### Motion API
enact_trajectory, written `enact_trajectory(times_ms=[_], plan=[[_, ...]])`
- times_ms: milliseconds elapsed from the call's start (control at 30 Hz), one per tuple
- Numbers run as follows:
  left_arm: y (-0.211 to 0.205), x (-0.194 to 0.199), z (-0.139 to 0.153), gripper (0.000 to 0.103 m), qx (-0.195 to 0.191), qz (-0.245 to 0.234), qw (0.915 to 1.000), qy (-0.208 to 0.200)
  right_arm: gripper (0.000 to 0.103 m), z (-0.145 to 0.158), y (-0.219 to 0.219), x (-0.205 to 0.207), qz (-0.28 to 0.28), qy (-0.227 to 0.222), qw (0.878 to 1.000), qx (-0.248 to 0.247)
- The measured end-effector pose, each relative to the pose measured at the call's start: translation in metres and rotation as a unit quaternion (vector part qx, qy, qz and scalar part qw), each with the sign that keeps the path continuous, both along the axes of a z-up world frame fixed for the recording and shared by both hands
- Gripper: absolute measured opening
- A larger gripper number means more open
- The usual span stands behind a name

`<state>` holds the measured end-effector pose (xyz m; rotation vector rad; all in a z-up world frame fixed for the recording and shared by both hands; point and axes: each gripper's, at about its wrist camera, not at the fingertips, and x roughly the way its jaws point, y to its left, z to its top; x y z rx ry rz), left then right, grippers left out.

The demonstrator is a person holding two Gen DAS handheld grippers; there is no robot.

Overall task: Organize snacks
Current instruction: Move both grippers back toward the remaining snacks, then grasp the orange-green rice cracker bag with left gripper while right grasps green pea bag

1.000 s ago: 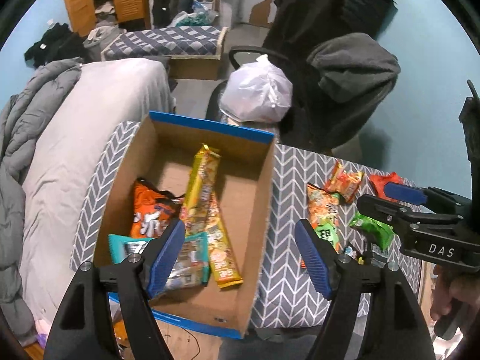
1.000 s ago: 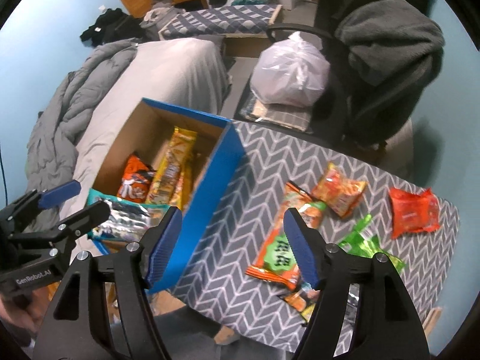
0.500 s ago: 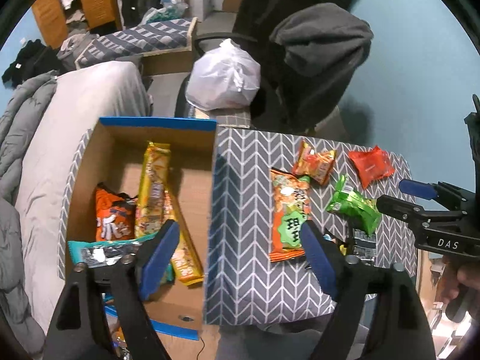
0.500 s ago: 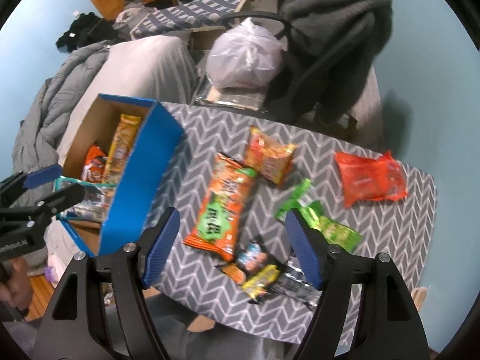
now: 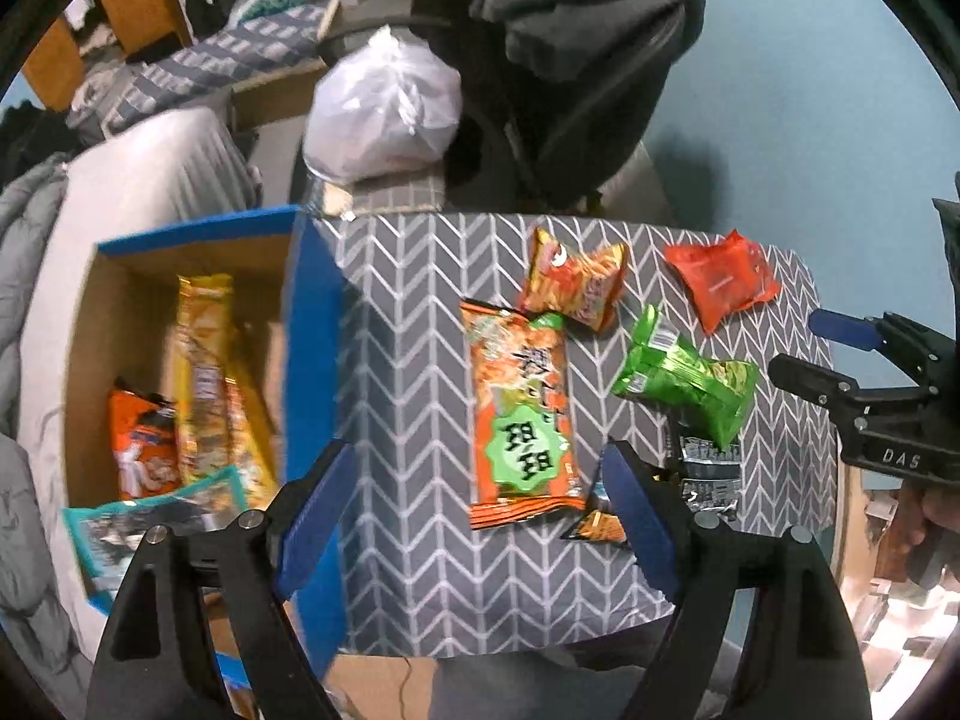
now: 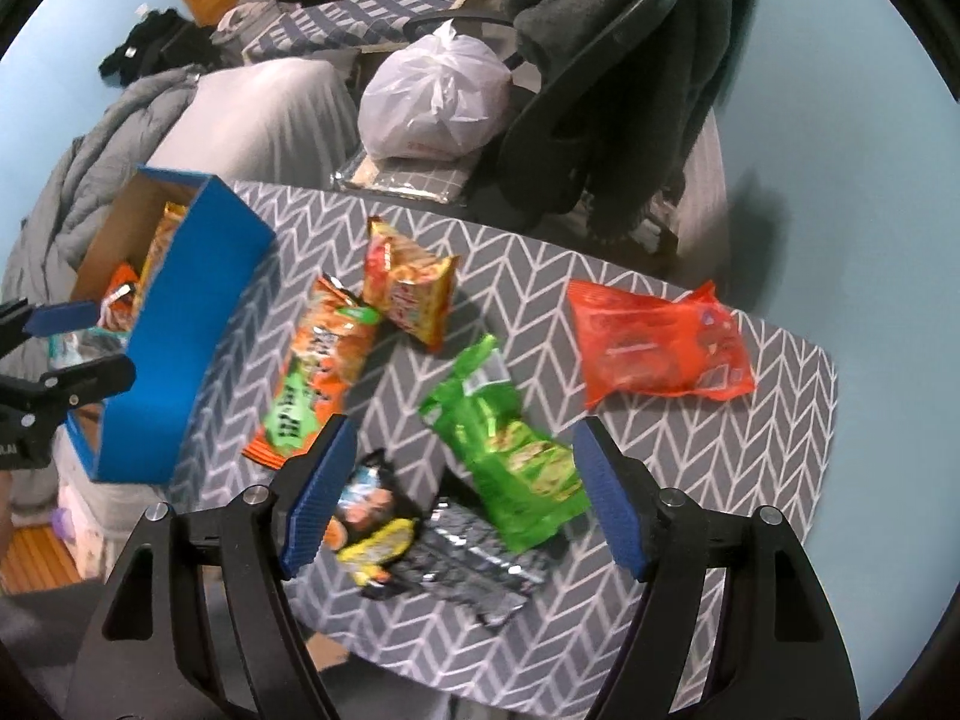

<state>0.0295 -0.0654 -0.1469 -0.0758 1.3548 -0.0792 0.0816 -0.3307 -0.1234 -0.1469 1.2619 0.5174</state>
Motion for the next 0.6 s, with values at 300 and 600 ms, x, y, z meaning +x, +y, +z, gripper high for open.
enact_trajectory(times_ms=[300,600], plan=[[-0.028,0.019,-0.044,0.085,0.018,-0.009,0.9992,0.035,0.075,-0.049,0.003,0.011,0.073,0.021,0.997,-0.023],[-0.037,0.030,-0.082,0.085,0.047,-0.016,0.9964,0.070,0.075,-0.094,0.015,0.018,0.120,0.050,0.991,-0.044]])
